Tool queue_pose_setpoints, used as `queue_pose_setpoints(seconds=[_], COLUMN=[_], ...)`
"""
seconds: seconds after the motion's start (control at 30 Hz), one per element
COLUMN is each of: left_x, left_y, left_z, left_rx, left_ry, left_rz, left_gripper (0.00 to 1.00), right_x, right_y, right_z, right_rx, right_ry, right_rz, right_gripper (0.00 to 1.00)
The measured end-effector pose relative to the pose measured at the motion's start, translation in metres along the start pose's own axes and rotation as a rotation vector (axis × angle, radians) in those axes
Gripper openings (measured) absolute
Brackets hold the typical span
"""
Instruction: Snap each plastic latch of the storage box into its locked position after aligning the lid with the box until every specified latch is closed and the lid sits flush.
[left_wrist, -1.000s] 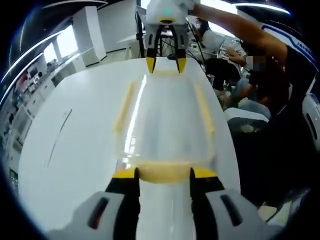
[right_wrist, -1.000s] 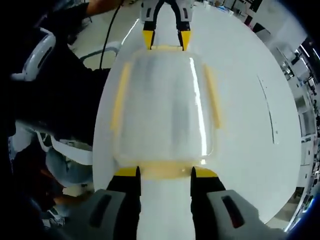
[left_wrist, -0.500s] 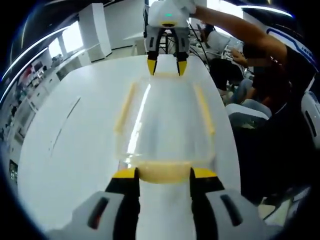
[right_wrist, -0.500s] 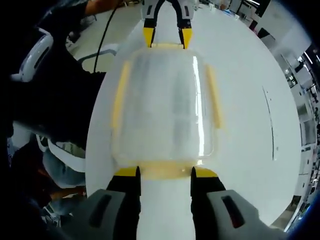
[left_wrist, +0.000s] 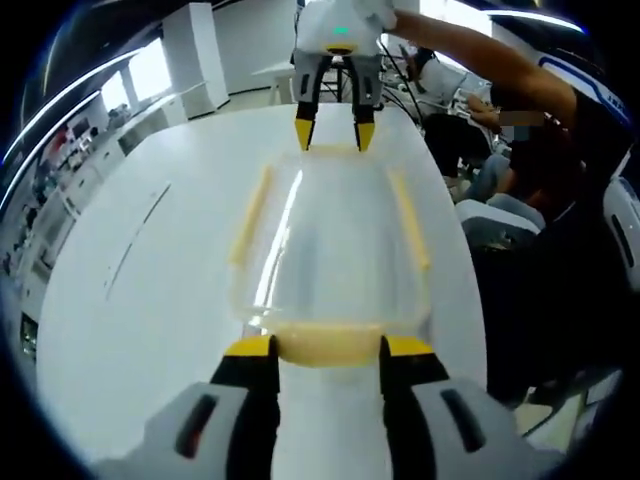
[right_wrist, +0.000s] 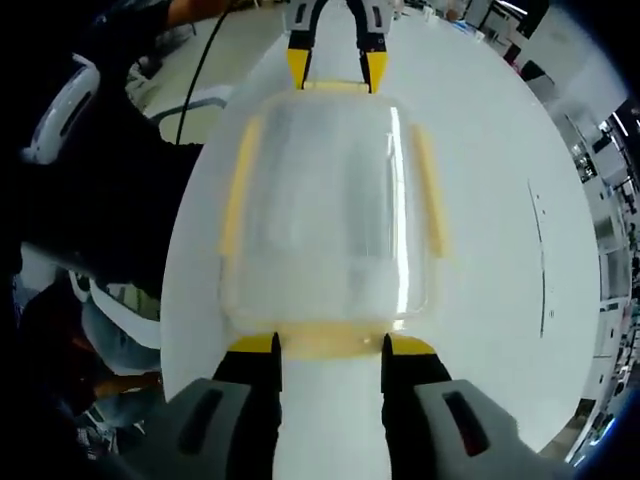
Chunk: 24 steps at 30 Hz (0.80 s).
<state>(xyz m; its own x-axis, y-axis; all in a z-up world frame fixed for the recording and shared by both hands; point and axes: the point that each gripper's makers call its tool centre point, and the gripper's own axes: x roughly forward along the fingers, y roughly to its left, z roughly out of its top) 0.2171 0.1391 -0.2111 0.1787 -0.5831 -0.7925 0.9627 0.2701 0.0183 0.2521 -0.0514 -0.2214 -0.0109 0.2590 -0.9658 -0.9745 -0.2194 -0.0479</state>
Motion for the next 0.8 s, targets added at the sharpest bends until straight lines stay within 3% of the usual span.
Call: queue_pose_setpoints(seconds=[0.8], left_x=[-0.012], left_y=[0.017], left_z=[-0.02], left_rx=[0.028], left_ry=[0.049], left_rz=[0.012], left_gripper=[0.37], right_x=[0.011], right_y=[-0.009], right_z=[0.024], right_rx=[0.021], right_ry=[0.019], right_rz=[-0.011], right_gripper=[0.36])
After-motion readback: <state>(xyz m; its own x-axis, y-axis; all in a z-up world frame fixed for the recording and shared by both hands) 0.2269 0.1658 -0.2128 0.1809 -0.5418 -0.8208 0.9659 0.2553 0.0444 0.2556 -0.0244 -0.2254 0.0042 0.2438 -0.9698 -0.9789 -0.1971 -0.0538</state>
